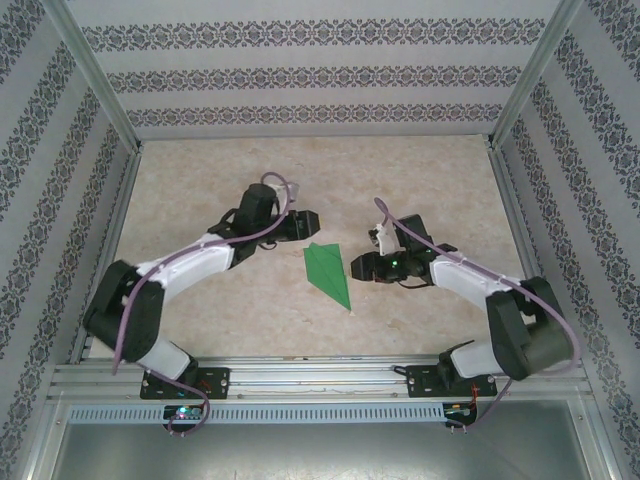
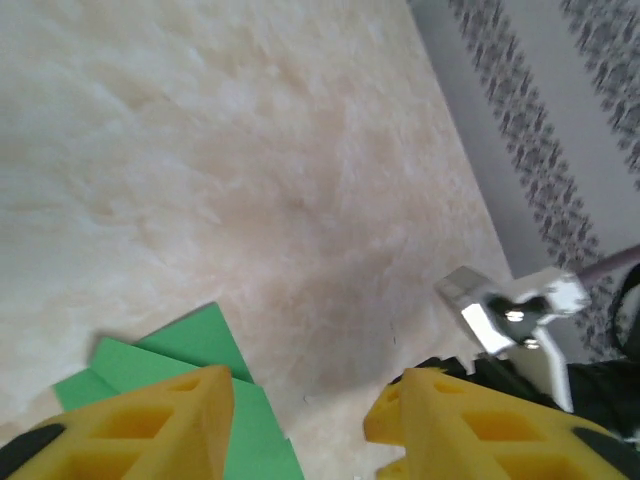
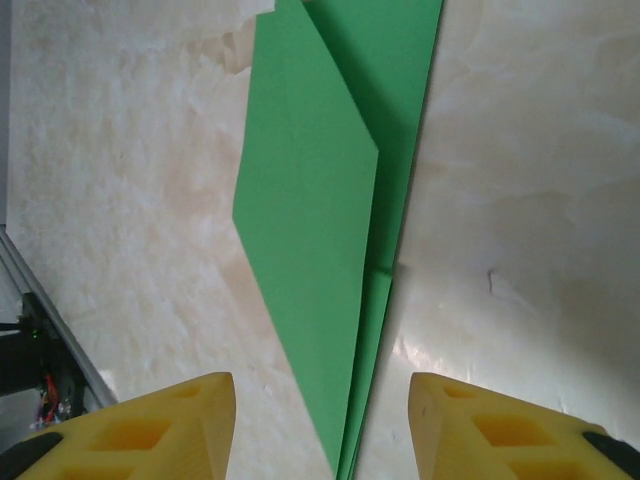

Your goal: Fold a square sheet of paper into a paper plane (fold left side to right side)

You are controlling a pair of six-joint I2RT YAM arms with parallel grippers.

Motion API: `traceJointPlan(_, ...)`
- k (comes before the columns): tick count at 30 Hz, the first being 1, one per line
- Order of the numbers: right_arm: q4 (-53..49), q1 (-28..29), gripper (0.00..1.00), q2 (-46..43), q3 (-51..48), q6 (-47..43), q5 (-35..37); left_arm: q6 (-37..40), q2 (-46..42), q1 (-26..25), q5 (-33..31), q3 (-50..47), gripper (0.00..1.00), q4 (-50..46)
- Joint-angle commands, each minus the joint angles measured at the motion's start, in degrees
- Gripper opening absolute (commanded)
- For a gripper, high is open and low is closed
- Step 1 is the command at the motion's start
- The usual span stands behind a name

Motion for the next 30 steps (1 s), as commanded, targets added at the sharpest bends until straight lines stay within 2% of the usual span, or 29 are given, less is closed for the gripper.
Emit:
traceJointPlan(1, 6.08, 1.0, 0.49, 3.57, 2.5, -1.68, -1.18, 0.0, -4.36, 0.88, -5.87, -6.52, 0.52, 5.78)
traceJointPlan(8, 7.95, 2.44, 0.43, 12.15, 5.97, -1.44, -1.76, -3.79, -11.07, 3.79, -6.27, -15.72, 0.55, 10.23)
traceJointPlan(16, 8.83, 3.67, 0.36, 16.07, 8.01, -0.86, -2.54, -3.6, -12.4, 5.25, -5.08, -16.61, 0.55, 8.97)
traceJointPlan(21, 9.4, 3.77, 0.23, 16.3, 7.86, -0.59, -2.76, -3.46, -12.66, 5.43, -4.6, -16.42, 0.55, 8.87)
traceJointPlan(26, 9.46, 3.27, 0.02, 13.16, 7.55, -0.8, -3.2, -3.3, -14.22, 5.7, -3.13, -16.27, 0.55, 9.7)
traceJointPlan(30, 10.68, 1.91, 0.0, 7.47, 7.03, -1.04, -5.58, -3.33, -17.07, 6.1, -0.86, -16.42, 0.59, 12.18)
